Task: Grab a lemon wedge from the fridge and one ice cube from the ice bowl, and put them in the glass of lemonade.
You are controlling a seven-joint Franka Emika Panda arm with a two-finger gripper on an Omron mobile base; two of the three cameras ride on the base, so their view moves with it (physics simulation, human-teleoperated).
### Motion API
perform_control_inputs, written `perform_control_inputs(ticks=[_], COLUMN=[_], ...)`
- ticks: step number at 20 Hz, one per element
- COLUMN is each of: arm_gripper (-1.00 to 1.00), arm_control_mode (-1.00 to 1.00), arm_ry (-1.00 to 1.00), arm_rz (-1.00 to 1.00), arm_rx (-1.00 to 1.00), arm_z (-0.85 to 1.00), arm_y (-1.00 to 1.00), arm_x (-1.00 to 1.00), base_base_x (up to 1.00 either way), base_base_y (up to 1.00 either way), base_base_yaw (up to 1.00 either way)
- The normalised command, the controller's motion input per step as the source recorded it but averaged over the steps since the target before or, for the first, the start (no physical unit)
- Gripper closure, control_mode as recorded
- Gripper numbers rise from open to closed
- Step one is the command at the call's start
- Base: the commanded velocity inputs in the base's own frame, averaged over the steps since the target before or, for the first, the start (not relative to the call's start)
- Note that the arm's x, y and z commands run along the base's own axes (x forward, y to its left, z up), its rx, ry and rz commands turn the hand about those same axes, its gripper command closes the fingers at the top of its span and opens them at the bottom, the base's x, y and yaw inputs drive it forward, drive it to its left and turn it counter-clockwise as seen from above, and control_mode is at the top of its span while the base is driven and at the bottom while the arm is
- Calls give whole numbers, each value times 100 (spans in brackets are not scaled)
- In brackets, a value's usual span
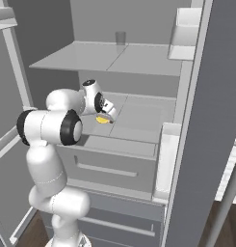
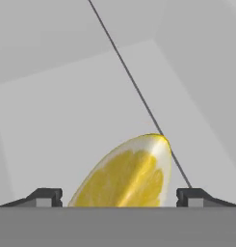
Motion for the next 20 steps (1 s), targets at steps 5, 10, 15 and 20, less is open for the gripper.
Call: perform_control_inputs(ticks=[5, 10, 15, 20], arm_gripper=[100, 100, 100, 100], arm_control_mode=[-100, -100, -100, -100], arm_ry=[4, 0, -12, -24], arm_rz=[0, 0, 0, 0], arm_rx=[0, 0, 8, 14], arm_z=[-7, -1, 0, 8], arm_y=[0, -1, -40, -50], arm_x=[0, -4, -82, -99], base_base_x=[0, 0, 0, 0], base_base_y=[0, 0, 0, 0], base_base_yaw=[0, 0, 0, 0])
